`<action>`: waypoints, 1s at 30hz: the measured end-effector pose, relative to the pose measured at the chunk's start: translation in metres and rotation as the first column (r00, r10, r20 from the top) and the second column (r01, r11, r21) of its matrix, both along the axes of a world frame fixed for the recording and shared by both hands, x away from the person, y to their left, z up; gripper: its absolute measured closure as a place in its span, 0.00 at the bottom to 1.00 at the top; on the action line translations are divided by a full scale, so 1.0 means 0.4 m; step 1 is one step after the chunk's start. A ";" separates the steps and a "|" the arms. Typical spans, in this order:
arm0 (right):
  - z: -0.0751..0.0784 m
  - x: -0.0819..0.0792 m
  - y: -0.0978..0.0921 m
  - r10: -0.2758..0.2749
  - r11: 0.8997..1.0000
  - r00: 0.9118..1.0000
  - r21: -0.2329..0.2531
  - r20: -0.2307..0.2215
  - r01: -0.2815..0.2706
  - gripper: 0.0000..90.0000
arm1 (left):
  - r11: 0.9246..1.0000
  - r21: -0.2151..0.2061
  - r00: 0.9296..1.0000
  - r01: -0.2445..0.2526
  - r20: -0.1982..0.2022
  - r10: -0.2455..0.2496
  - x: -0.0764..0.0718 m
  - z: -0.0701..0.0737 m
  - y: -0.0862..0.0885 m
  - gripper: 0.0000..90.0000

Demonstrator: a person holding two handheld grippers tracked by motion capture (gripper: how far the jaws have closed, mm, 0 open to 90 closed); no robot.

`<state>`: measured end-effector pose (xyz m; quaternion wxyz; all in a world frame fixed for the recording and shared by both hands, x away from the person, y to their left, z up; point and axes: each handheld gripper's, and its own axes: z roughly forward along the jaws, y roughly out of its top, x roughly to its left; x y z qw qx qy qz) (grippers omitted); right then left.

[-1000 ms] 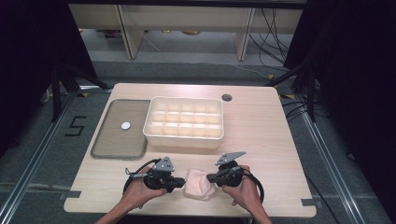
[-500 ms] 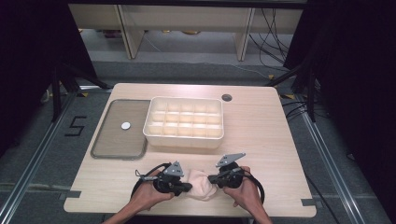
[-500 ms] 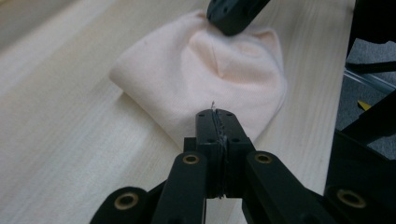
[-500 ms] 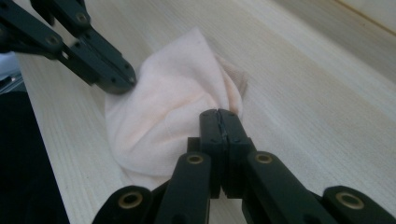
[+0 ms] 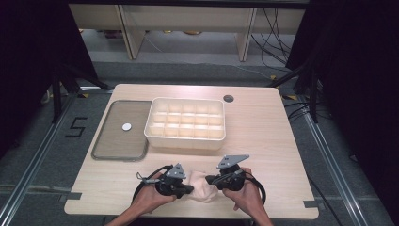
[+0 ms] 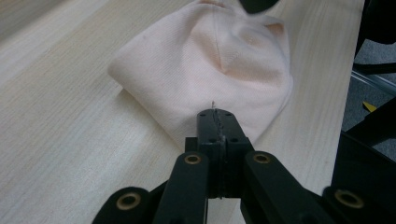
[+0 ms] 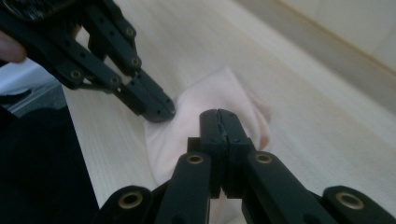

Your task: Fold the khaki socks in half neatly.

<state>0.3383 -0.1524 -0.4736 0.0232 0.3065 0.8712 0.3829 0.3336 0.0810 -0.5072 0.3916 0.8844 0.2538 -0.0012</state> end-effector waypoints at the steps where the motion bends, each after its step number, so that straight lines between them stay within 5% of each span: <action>1: -0.008 0.003 0.005 0.008 1.000 1.000 -0.012 -0.002 -0.008 1.00 | 1.000 -0.001 1.000 -0.001 0.001 0.001 -0.002 0.000 0.000 0.99; 9: -0.050 0.028 0.017 0.001 0.997 1.000 -0.075 -0.025 -0.003 1.00 | 1.000 0.000 1.000 -0.001 -0.012 0.001 -0.021 0.006 -0.001 0.99; 18: -0.053 0.030 0.016 0.008 0.998 0.999 -0.068 -0.040 -0.011 1.00 | 0.998 -0.050 0.999 -0.046 0.017 0.047 0.029 0.040 -0.003 0.97; 30: -0.053 0.029 0.017 -0.001 0.998 0.999 -0.066 -0.049 -0.002 1.00 | 0.998 0.015 0.998 -0.057 0.021 0.056 0.068 0.005 -0.013 0.97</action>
